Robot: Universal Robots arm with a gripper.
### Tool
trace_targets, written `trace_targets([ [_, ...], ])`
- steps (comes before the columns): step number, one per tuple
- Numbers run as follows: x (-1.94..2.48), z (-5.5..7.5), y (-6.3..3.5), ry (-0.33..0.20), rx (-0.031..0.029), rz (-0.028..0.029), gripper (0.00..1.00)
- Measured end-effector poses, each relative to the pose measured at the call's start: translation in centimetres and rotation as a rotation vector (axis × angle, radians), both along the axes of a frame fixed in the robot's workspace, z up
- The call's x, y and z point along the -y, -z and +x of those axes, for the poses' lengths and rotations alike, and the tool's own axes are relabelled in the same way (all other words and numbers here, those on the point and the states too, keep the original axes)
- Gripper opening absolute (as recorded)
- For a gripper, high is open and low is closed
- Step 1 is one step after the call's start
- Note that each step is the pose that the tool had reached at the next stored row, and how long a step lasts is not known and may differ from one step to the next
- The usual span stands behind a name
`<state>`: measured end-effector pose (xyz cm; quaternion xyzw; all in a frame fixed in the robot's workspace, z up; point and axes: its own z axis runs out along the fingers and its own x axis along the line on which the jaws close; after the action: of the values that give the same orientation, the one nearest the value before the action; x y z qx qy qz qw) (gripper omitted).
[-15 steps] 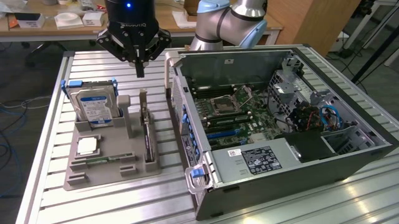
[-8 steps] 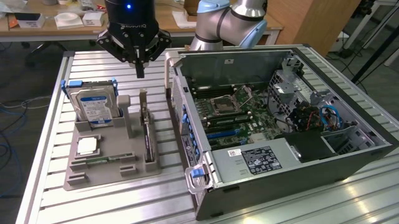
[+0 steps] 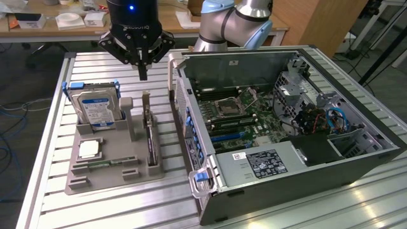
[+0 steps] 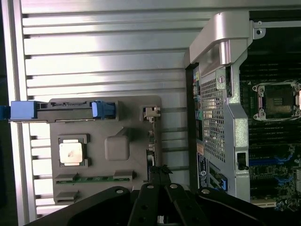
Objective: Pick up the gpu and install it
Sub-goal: 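Pick up the gpu and move the gpu toward the slot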
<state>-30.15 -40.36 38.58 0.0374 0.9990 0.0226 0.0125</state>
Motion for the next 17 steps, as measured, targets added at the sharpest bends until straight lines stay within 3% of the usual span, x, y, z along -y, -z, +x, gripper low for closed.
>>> trace_targets([
  [2, 0.0, 0.0, 0.0, 0.0, 0.0, 0.0, 0.17],
  [4, 0.0, 0.0, 0.0, 0.0, 0.0, 0.0, 0.17],
  [6, 0.0, 0.0, 0.0, 0.0, 0.0, 0.0, 0.29],
  [7, 0.0, 0.0, 0.0, 0.0, 0.0, 0.0, 0.29],
  [11, 0.0, 0.0, 0.0, 0.0, 0.0, 0.0, 0.47],
  [17, 0.0, 0.0, 0.0, 0.0, 0.0, 0.0, 0.47],
])
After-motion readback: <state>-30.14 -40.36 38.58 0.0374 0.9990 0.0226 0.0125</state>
